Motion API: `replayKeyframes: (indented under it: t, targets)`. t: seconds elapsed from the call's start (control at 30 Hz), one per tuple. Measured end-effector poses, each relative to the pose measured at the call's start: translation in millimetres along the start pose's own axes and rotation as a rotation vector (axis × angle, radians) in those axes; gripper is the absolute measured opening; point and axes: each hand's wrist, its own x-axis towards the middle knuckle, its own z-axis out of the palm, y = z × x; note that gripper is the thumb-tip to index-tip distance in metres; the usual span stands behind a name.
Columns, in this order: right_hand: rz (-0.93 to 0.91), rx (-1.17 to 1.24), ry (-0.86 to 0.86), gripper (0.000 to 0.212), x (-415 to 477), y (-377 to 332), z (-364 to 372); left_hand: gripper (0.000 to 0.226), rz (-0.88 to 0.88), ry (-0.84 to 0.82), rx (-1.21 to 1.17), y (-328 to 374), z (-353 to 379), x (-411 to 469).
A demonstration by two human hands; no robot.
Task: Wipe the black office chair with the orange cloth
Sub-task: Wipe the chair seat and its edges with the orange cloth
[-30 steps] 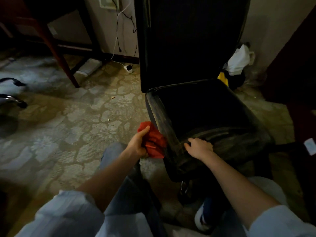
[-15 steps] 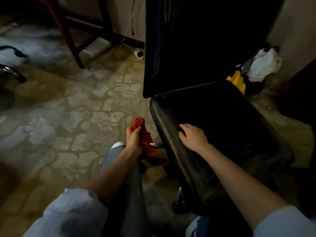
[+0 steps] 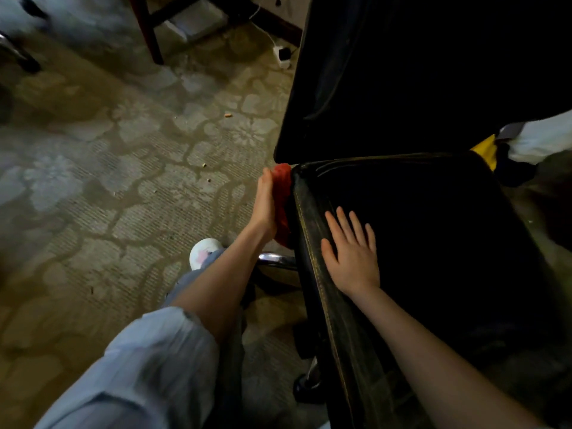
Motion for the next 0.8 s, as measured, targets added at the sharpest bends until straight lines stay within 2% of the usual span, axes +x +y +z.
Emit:
replayKeyframes:
  t: [0.17, 0.3, 0.57, 0.73, 0.8]
  targets:
    - [0.016, 0.034, 0.083, 0.071, 3.4, -3.5, 2.3, 0.03, 0.129, 0.035, 0.285, 4.0, 7.1, 18.7]
    - [0.041, 0.029, 0.151, 0.066, 11.2, -6.1, 4.8, 0.011, 0.249, 0.061, 0.343, -4.6, 12.4, 11.7]
    - [0.082, -0.021, 0.168, 0.067, 18.8, -9.5, 4.6, 0.008, 0.24, 0.025, 0.452, -37.8, 4.3, -43.3]
    - [0.099, 0.009, 0.165, 0.07, 19.2, -8.3, 4.4, 0.011, 0.23, -0.124, 0.454, -42.9, -5.2, -78.5]
    - [0.094, 0.017, 0.172, 0.069, 17.8, -7.9, 4.6, 0.013, 0.191, -0.129, 0.42, -37.3, -7.4, -79.3]
